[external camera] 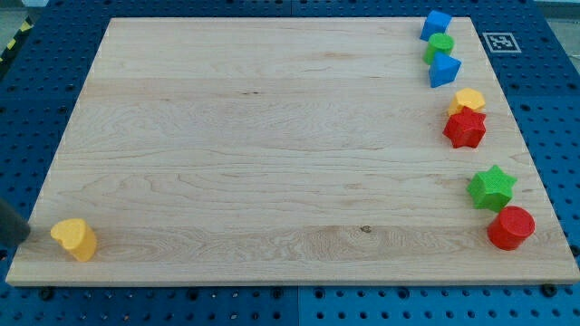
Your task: Move the yellow heart horizontal left to the green star
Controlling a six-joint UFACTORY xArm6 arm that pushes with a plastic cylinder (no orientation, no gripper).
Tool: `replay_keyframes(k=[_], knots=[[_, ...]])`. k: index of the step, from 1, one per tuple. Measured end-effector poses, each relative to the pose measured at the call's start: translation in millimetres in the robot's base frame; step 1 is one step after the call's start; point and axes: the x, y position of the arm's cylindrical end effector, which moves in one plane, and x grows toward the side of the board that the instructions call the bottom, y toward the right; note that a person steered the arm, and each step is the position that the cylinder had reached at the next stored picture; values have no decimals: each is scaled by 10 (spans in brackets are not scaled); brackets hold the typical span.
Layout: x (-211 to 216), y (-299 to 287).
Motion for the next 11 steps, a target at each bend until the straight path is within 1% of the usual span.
replay_keyframes(k=[1,2,3,5,6,8,9,10,11], knots=[[19,0],[119,211],[101,423],[-181,875],[-301,1195],[-864,1959],[-964,2435],[-960,2875],[-831,3150]])
